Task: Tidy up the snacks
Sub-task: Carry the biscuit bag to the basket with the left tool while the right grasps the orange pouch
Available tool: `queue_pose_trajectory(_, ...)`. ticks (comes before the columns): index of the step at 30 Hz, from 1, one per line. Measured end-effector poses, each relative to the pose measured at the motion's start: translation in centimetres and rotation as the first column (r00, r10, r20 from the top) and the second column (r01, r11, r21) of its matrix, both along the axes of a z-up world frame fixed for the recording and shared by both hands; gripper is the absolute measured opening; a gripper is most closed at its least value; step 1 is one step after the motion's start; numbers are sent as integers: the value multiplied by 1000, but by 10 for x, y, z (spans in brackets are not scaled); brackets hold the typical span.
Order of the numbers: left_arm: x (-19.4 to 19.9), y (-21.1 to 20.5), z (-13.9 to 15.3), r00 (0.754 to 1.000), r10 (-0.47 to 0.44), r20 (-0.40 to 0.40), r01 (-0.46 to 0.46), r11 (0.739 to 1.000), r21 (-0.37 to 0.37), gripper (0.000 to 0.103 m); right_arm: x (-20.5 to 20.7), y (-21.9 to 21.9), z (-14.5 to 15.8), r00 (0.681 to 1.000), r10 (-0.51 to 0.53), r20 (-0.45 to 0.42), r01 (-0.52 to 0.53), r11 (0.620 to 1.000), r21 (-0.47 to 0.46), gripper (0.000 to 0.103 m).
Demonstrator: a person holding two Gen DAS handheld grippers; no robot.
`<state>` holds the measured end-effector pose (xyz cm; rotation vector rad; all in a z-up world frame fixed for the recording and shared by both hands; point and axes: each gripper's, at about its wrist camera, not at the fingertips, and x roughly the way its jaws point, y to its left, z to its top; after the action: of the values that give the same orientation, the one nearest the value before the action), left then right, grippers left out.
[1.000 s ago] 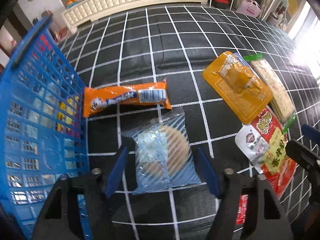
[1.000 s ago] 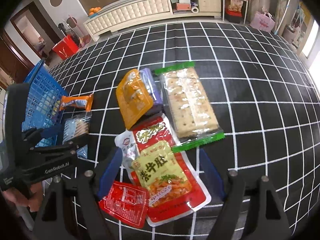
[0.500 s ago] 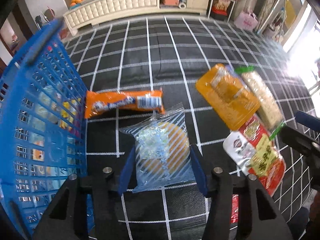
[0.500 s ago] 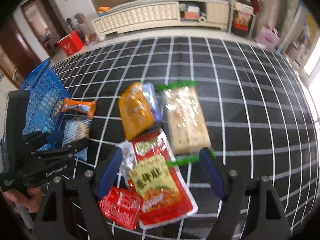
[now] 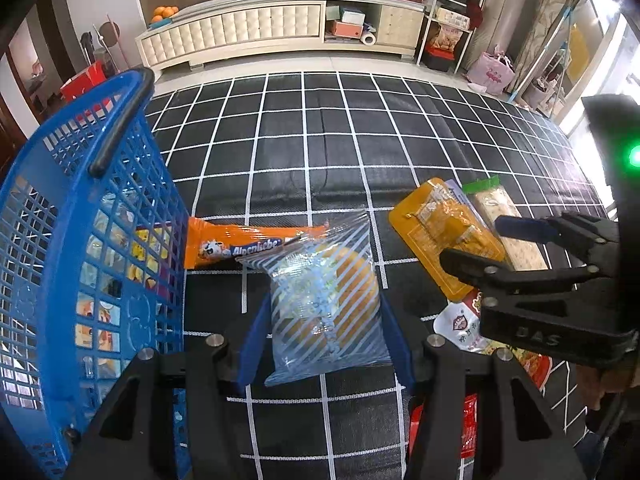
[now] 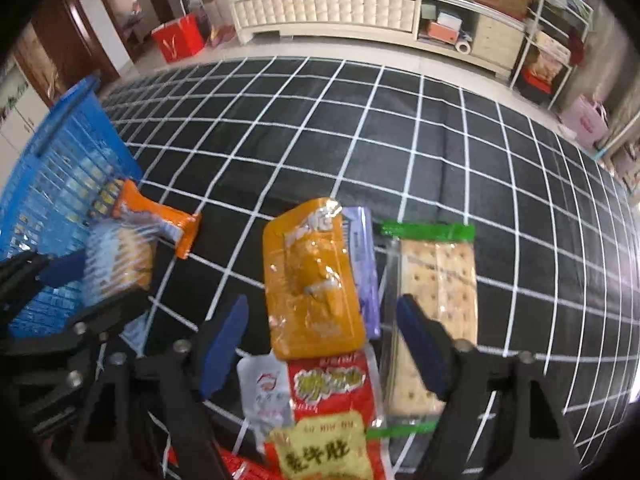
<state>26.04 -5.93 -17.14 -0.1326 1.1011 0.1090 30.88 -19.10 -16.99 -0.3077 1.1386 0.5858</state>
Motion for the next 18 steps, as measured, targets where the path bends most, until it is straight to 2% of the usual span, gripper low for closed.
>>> queue_pose_trajectory(2, 1, 5, -2, 1000, -4, -4, 4, 1000, -5, 51, 2, 5, -6, 1000, 1, 6, -1, 999, -38, 66)
queue_pose_trajectory(4, 2, 4, -5, 1000, -11, -4, 11, 1000, -13, 51, 1, 8, -11, 1000, 5, 23, -3, 998, -68, 54)
queue_pose_trajectory(9, 0, 6, -6, 1000, -22, -1, 22, 1000, -20, 51, -1, -3, -7, 1000, -4, 25, 5, 1000, -29, 36)
queue_pose_trajectory(15, -8, 4, 1, 999, -31, 18, 31, 999, -24, 51, -13, -11, 7, 1000, -1, 31, 1, 1000, 5, 23)
queue_pose_trajectory(18, -13, 3, 5, 999, -37, 23, 38, 999, -29, 51, -25, -15, 13, 1000, 4, 0, -4, 998, 55, 15)
